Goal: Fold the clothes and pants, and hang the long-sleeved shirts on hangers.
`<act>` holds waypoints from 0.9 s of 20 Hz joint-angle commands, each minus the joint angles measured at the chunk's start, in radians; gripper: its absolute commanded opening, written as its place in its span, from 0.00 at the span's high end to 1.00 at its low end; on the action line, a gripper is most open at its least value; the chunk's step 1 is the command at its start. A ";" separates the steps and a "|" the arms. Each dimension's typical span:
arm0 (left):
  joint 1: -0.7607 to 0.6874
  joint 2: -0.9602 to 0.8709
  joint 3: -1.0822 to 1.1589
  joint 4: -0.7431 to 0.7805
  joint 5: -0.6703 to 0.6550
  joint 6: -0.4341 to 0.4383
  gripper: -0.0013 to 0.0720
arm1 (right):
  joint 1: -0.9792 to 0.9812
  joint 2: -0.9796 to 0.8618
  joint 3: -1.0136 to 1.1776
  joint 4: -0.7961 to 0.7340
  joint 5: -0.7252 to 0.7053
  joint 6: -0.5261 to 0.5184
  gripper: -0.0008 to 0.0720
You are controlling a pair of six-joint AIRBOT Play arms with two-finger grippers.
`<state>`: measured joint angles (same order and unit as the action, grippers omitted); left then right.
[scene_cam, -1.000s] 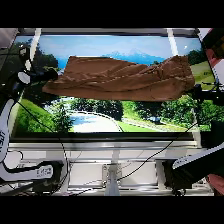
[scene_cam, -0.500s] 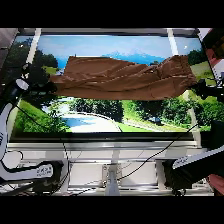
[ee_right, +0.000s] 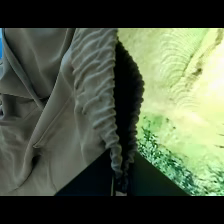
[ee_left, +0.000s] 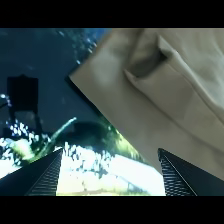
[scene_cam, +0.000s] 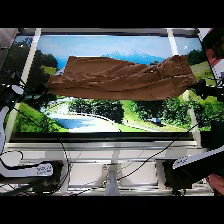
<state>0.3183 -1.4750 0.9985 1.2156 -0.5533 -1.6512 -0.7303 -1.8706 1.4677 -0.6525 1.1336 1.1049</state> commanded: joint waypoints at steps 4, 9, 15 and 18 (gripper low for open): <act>0.008 -0.100 -0.003 -0.050 0.178 -0.037 0.26 | 0.001 0.001 0.001 0.001 0.004 0.001 0.94; 0.007 -0.137 -0.003 -0.052 0.341 -0.037 0.53 | 0.001 0.001 0.001 0.001 0.035 0.003 0.94; -0.026 -0.180 0.005 -0.110 0.454 -0.037 0.95 | 0.001 0.008 0.001 0.002 0.093 0.003 0.94; -0.026 -0.168 0.077 -0.109 0.385 -0.037 0.95 | 0.001 0.039 0.026 -0.001 0.107 0.023 0.94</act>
<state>0.2974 -1.6474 1.0283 1.1130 -0.1535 -1.6882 -0.7303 -1.8523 1.4780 -0.6525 1.2194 1.1107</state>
